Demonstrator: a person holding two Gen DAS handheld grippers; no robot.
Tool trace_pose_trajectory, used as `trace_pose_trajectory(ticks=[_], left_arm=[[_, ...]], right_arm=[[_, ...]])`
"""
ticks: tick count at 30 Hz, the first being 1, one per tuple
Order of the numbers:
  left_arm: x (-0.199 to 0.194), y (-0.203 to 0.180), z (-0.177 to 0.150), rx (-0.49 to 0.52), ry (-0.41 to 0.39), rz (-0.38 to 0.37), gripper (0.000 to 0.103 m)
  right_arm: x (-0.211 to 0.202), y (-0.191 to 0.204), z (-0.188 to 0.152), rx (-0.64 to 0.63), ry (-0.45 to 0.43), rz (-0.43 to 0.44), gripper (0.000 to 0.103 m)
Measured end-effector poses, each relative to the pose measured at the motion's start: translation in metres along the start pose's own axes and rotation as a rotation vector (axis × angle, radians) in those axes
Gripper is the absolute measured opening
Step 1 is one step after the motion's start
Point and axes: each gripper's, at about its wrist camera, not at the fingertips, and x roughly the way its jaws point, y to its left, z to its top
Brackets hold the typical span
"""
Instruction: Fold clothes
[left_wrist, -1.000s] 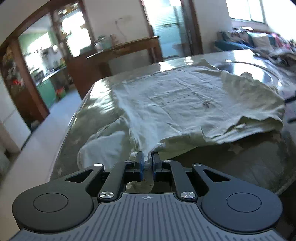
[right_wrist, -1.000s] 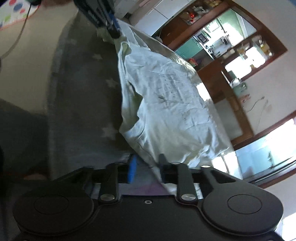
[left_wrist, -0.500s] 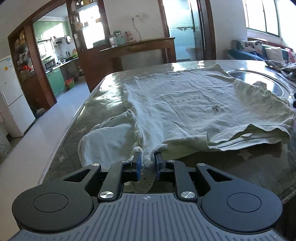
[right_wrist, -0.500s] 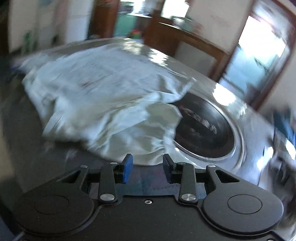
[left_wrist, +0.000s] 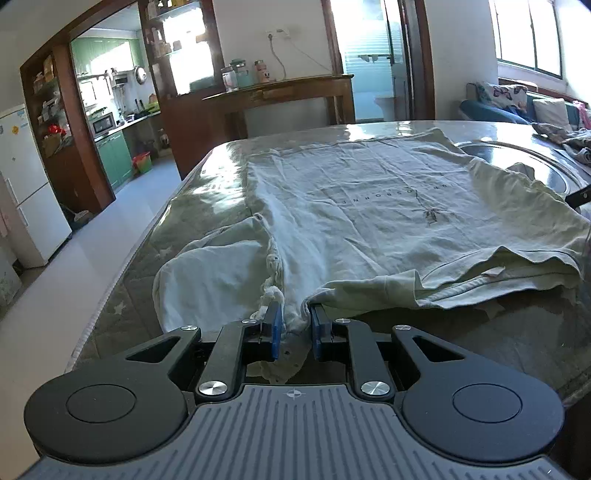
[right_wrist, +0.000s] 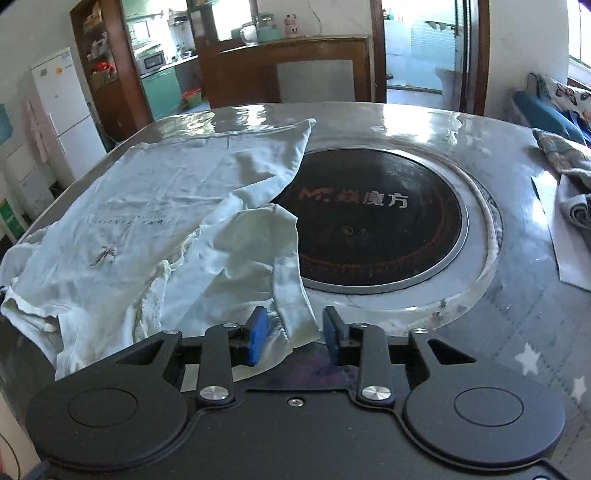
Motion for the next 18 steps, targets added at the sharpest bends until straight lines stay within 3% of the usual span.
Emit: trace_pose_trajectory(ticks=[3, 12, 15, 18], left_arm=[[-0.001, 0.001, 0.0, -0.001, 0.0, 0.001, 0.018], [-0.005, 0.001, -0.003, 0.009, 0.005, -0.01, 0.022], [-0.003, 0.0, -0.005, 0.024, 0.005, -0.012, 0.023], [-0.002, -0.001, -0.007, 0.034, 0.005, -0.012, 0.024]], right_arm=[[0.004, 0.005, -0.002, -0.019, -0.01, -0.012, 0.02], [-0.021, 0.012, -0.014, -0.128, -0.075, -0.117, 0.014], [-0.028, 0.007, -0.019, -0.154, -0.064, -0.187, 0.014], [-0.027, -0.004, -0.027, -0.128, -0.024, -0.203, 0.014]])
